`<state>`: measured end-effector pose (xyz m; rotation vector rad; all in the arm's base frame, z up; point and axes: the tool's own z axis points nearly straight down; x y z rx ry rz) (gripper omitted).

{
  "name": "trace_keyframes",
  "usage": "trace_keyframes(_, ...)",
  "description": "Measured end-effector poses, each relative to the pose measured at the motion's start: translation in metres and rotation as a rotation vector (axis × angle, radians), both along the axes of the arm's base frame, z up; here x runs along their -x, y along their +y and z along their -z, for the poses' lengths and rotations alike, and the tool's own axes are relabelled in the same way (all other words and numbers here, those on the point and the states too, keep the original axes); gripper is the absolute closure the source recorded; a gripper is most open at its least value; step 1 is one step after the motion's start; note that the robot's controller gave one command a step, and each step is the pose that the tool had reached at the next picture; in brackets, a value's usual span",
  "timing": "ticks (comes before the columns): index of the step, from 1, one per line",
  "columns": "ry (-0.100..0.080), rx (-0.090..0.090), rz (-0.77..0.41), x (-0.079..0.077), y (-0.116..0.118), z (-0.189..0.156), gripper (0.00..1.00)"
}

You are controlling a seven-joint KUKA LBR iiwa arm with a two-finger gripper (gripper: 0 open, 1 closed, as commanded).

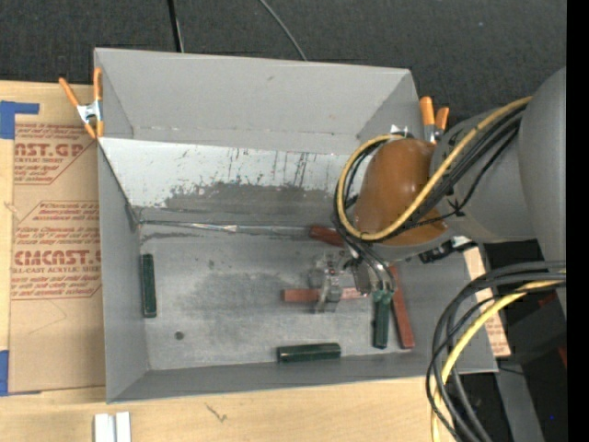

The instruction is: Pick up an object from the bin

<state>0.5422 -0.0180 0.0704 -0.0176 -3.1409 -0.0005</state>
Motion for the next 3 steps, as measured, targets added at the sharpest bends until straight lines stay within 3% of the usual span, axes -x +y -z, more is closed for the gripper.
trace_keyframes(3, 0.008, -0.001, 0.0, 0.003, 0.0, -0.014, 1.0)
